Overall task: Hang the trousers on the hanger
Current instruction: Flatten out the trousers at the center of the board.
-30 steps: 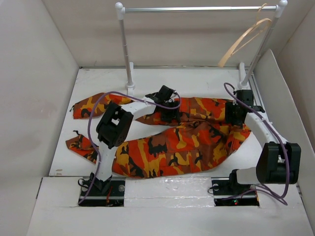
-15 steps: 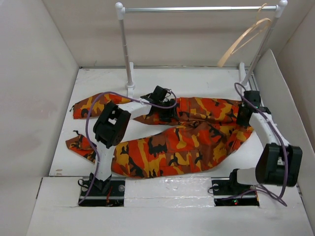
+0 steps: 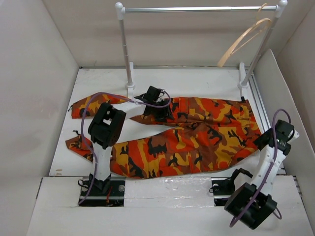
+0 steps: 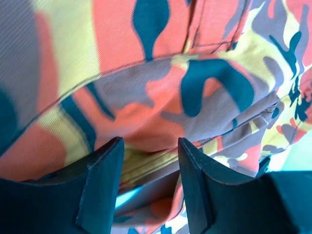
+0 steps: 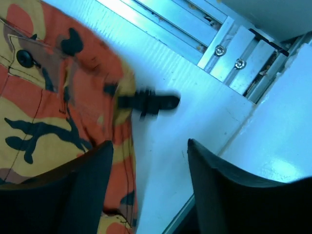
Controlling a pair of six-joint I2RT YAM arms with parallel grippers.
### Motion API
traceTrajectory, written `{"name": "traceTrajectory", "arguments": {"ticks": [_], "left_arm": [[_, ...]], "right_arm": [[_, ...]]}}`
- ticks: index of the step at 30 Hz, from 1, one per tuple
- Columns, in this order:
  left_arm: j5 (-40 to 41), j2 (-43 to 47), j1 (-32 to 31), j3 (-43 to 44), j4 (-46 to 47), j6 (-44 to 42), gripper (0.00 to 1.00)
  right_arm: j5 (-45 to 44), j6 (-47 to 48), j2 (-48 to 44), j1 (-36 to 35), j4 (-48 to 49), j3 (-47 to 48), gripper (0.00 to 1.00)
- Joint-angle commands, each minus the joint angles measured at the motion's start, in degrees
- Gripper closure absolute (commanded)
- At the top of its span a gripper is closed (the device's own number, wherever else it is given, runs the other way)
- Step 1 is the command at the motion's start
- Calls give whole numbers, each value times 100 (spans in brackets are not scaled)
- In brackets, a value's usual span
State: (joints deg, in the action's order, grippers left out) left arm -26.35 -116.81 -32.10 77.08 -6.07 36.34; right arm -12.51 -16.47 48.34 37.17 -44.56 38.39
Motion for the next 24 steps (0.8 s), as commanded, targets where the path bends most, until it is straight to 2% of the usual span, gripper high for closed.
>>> {"name": "traceTrajectory", "arguments": {"ticks": [1,2,4,5,7,8,9,10,11,13,14,15,17,19,22,24], "left_arm": [[86,580,81,-158,-351,-65,55],[77,790,81,-158,-404,-83,54],[121,1019,81,-132,-448,-188,54],[182,1255,81,-114,-474,-223,53],[226,1485,81,-88,-492,-267,53],[244,1686,81,-96,-492,-276,53],[244,1784,81,-88,-501,-285,53],[253,1898,81,-79,-518,-320,53],[340,2082,81,-53,-623,-346,53],[463,2267,81,9,-711,-451,53],[612,2468,81,26,-808,-504,53],[666,2557,81,35,-843,-540,53],[762,2873,133,-35,-896,-601,53],[763,3085,194,-210,-879,-628,52],[772,3532,195,-631,-695,-672,52],[763,3613,195,-754,-685,-663,52]], "right_arm": [[363,-225,-254,168,-335,264,30],[555,-86,-289,168,-143,552,26],[994,300,-342,168,348,827,26],[1788,450,-308,168,1134,863,38],[2679,940,279,168,1728,933,55],[3728,1144,638,116,2175,959,65],[4147,1390,1051,37,2214,1134,72],[4308,2001,1847,-51,2049,1336,78],[4066,2260,2177,-182,1786,1538,82],[3810,2856,2914,-376,1714,1908,75],[3687,2982,3110,-377,1705,2005,53],[3764,3061,3260,-377,1809,2058,40],[4036,3202,3715,-315,2011,2233,22],[4177,3325,4077,-263,2091,2548,17],[4047,3676,4937,-263,1697,3119,15],[3880,3739,5009,-263,1696,3288,14]]}}
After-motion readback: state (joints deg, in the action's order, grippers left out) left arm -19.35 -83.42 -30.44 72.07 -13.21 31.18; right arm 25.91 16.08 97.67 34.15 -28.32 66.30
